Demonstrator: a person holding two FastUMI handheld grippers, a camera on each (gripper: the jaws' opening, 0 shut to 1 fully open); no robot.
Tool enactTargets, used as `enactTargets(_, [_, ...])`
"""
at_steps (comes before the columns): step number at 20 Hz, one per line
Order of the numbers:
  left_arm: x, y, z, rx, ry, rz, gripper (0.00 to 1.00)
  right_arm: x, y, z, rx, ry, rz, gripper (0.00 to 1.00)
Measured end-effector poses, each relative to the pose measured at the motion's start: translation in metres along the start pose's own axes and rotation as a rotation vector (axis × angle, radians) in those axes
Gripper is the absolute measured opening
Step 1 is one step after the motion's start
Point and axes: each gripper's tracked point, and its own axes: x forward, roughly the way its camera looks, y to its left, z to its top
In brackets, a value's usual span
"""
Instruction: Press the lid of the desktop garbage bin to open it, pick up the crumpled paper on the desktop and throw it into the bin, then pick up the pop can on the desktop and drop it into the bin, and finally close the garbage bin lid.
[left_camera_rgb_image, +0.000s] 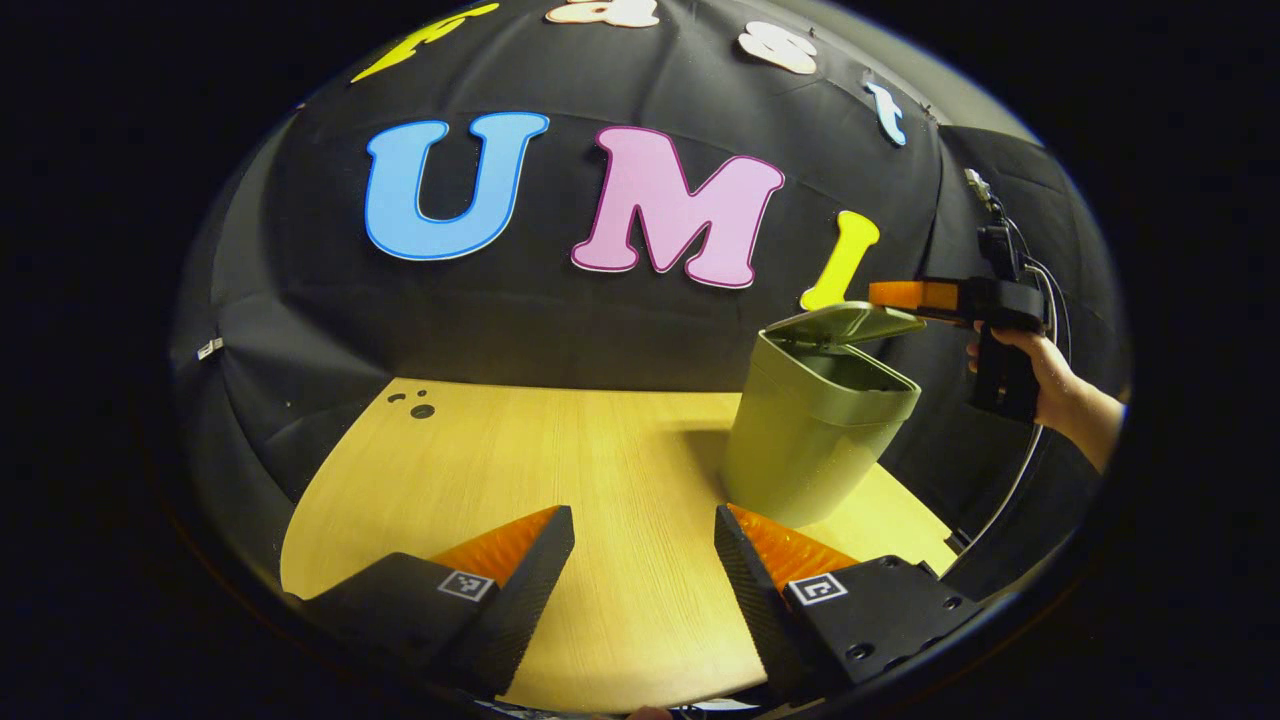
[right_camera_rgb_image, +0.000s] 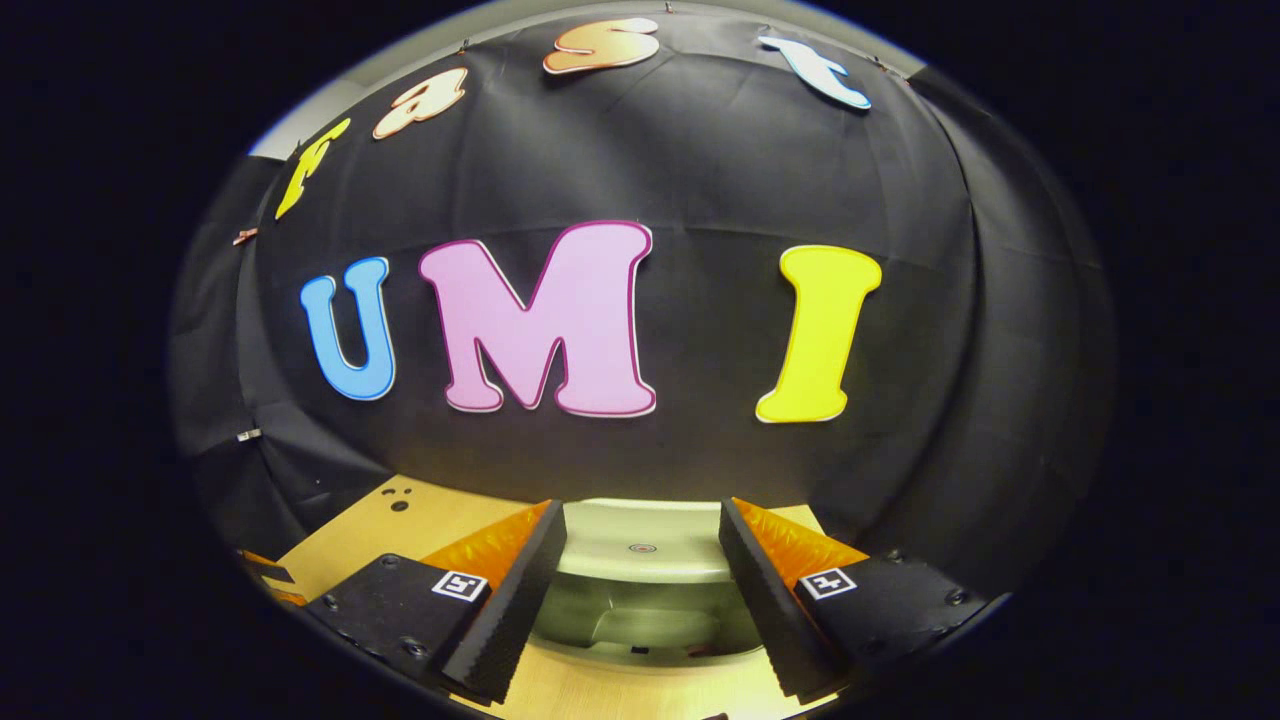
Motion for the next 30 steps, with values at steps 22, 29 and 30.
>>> enactTargets(22, [0.013, -0.005, 0.0, 0.018, 0.019, -0.018, 0.91, -0.001, 0.006, -0.082, 0.022, 0.12, -0.033, 1.0])
enactTargets(29, [0.016, 0.0, 0.001, 0.018, 0.022, -0.012, 0.91, -0.003, 0.007, -0.093, 0.03, 0.087, -0.057, 1.0])
enactTargets(30, [0.016, 0.001, 0.001, 0.014, 0.022, -0.01, 0.91, -0.001, 0.008, -0.091, 0.009, 0.079, -0.054, 1.0])
